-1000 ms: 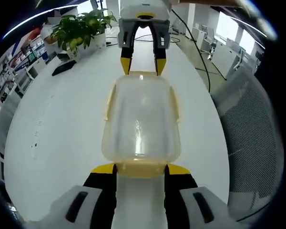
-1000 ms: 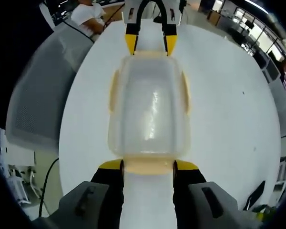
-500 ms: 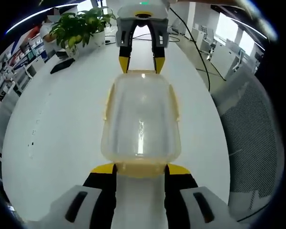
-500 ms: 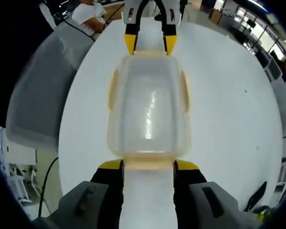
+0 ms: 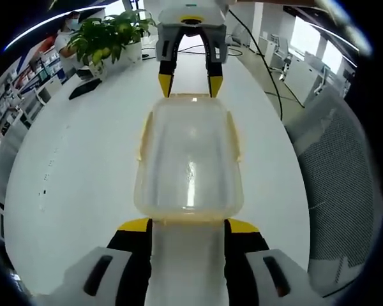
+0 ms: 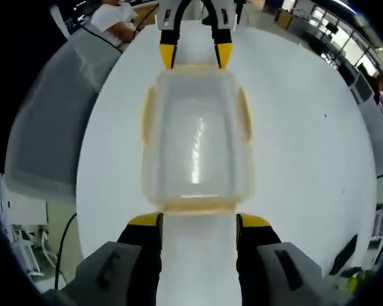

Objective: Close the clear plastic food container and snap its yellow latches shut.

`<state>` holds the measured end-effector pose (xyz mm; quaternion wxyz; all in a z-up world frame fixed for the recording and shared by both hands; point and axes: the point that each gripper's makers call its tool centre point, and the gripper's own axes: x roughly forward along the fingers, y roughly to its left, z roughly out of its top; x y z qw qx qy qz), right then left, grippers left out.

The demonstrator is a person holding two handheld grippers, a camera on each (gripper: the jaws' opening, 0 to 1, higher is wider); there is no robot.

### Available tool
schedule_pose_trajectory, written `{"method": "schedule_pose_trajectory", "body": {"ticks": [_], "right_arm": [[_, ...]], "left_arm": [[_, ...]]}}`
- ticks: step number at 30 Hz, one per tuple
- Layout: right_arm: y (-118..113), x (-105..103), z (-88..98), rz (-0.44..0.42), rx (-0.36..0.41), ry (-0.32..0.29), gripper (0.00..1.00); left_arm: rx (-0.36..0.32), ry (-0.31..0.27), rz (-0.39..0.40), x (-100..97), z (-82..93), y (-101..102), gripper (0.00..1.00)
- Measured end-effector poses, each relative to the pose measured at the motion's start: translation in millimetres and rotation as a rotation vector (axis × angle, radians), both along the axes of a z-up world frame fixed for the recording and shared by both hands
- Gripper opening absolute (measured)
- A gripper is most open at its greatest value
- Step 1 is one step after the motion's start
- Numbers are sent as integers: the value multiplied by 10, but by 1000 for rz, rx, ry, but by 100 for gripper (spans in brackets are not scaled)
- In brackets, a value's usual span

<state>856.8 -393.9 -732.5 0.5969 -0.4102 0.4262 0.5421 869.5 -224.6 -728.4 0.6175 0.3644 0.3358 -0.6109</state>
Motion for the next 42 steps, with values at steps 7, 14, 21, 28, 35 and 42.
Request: {"method": "schedule_pose_trajectory", "body": {"ticks": [7,14,21,28,35,42], "right_arm": [[19,6,139,-101,61,-21,43],[17,-2,286,-220,123,-50,42],[38,-15,375,-360,192,-61,40],[80,-7,416,-493,251,-62,40],[143,4,414,-591,299,-73,42],[145,-18,333,-693,321,-73,41]], "left_arm": [[-2,-21,32,36,84,46,43],[-34,-15,149,53,204,126,42],[-64,-2,256,17,266,151,42],[-106,18,418,26,257,158,42],[-174,69,585,16,262,134,41],[-230,91,712,3,237,89,41]]}}
